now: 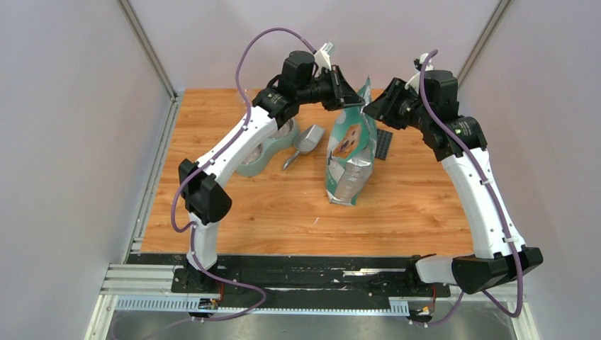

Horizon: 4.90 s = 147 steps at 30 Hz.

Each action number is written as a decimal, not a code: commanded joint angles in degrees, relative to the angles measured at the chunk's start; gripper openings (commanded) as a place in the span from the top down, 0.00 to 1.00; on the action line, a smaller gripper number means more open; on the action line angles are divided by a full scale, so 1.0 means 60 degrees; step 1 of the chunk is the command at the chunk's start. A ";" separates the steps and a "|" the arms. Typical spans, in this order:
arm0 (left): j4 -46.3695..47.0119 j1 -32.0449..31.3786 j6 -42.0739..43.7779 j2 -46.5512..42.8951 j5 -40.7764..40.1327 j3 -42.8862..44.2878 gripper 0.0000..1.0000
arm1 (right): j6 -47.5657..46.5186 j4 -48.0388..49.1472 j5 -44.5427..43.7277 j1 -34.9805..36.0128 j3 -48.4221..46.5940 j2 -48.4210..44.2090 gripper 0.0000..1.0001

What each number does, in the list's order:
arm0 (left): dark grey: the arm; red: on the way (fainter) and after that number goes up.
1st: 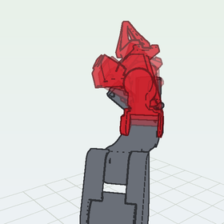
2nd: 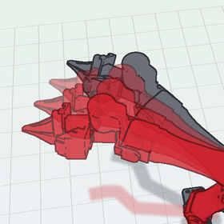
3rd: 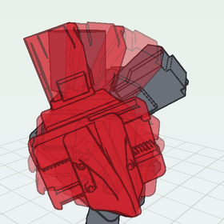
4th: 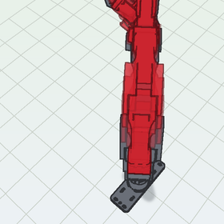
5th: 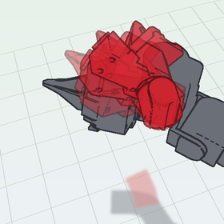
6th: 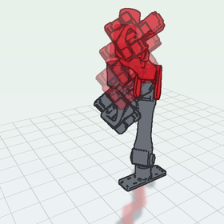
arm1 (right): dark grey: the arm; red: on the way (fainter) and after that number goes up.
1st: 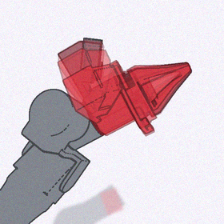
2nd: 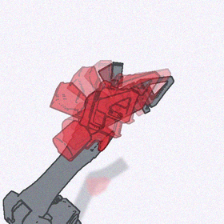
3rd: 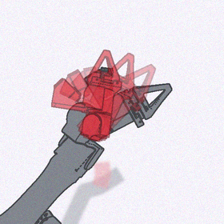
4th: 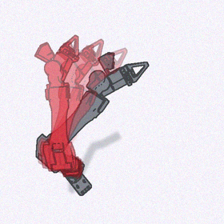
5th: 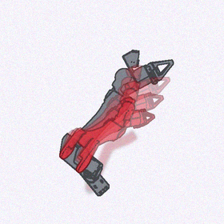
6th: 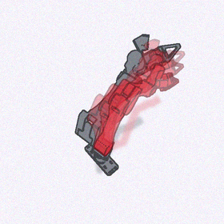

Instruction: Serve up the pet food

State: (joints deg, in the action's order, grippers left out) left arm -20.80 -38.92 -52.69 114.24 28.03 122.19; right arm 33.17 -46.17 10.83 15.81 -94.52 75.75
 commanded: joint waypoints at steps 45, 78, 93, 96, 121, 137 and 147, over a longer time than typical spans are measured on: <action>0.0030 -0.0142 0.0997 -0.0906 -0.0507 -0.0414 1.00 | -0.0778 0.0601 -0.2704 -0.0025 0.0599 -0.0353 1.00; 0.1111 0.0084 0.0527 -0.1060 0.0553 -0.0576 1.00 | 0.0429 0.1005 0.0599 -0.0394 -0.1396 0.1530 0.66; 0.1300 0.0083 0.0426 -0.1011 0.0831 -0.0519 1.00 | 0.0690 0.1328 0.0738 -0.0393 -0.0925 0.1457 0.78; 0.1403 0.0085 0.0367 -0.0996 0.0946 -0.0544 1.00 | 0.0687 0.1327 0.0986 -0.0390 -0.0839 0.1585 0.79; 0.0580 0.0227 0.1400 -0.1411 -0.0484 -0.1023 1.00 | -0.2446 0.0096 -0.3039 -0.0152 -0.1125 0.1499 1.00; 0.0150 0.0289 0.2097 -0.1461 -0.0820 -0.0661 1.00 | -0.3044 -0.0850 -0.4595 -0.0042 -0.1956 0.1939 1.00; -0.0811 0.0290 0.3141 -0.1547 -0.1742 0.0057 1.00 | -0.3675 -0.0845 -0.4541 0.0004 -0.2740 0.1984 1.00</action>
State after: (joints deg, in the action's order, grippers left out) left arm -23.33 -38.09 -39.05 110.15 22.37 117.69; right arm 15.53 -51.00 -10.44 17.06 -107.04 87.50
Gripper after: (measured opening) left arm 0.006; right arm 0.004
